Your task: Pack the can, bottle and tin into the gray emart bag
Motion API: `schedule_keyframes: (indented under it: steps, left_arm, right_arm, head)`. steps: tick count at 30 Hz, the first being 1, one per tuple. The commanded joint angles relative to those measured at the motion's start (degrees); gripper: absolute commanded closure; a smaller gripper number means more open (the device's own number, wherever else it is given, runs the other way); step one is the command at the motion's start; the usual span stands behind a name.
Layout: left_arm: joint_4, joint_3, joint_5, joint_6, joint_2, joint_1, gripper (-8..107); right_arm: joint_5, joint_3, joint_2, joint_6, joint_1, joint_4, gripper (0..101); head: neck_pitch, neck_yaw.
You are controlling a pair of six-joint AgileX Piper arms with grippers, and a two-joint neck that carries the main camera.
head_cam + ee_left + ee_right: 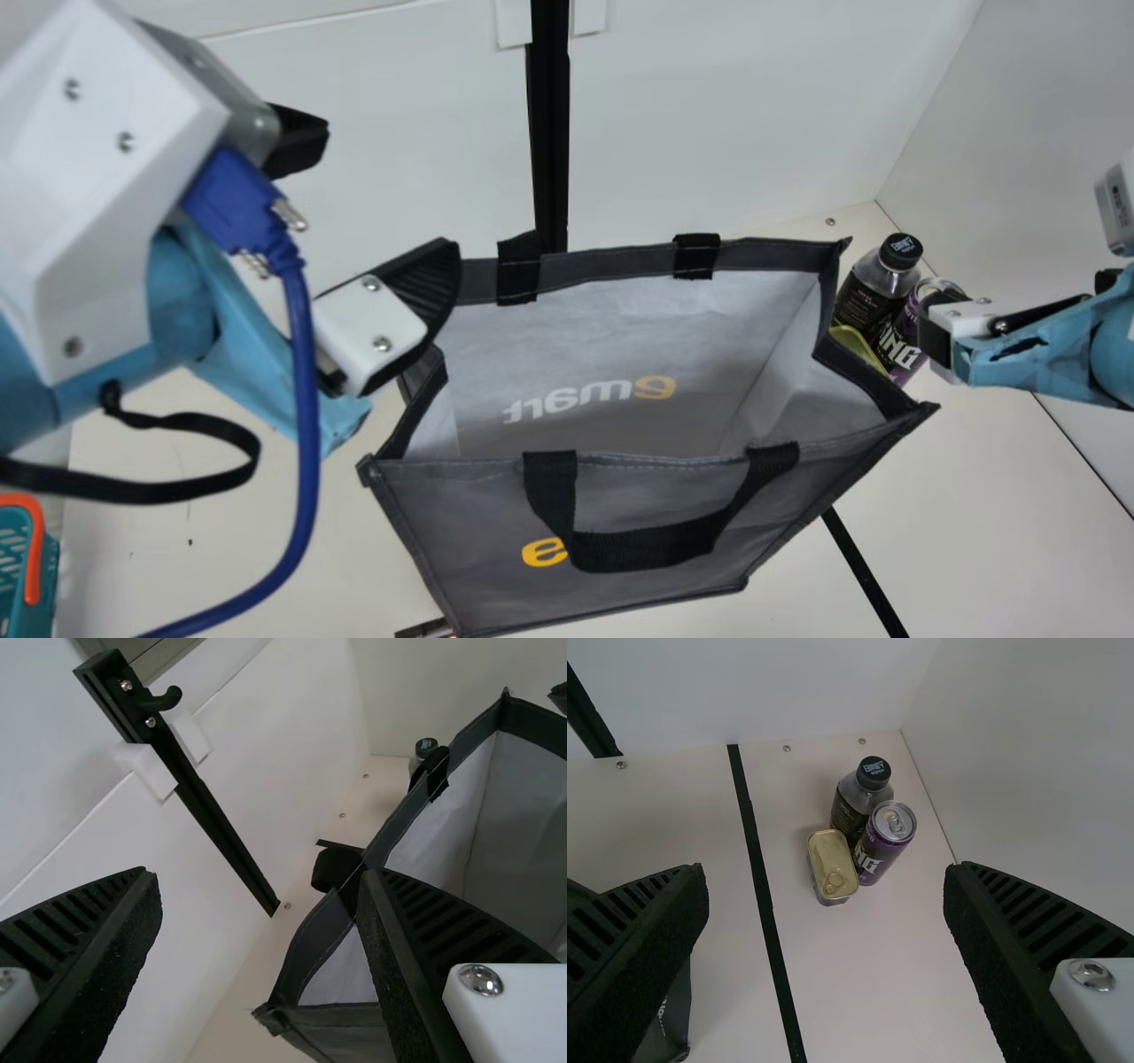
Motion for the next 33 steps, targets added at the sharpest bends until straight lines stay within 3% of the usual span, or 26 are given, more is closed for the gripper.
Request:
schedule_keyframes:
  steps: [1, 33]
  left_arm:
    - [-0.21, -0.15, -0.03, 0.37, 0.45, -0.27, 9]
    - [-3.92, -4.05, -0.03, 5.09, 9.79, -4.94, 9]
  right_arm:
    - [0.00, 0.00, 0.00, 0.00, 0.00, 0.00, 10]
    - [0.00, 0.00, 0.00, 0.00, 0.00, 0.00, 10]
  head:
    - [-1.30, -0.05]
    - [-1.30, -0.05]
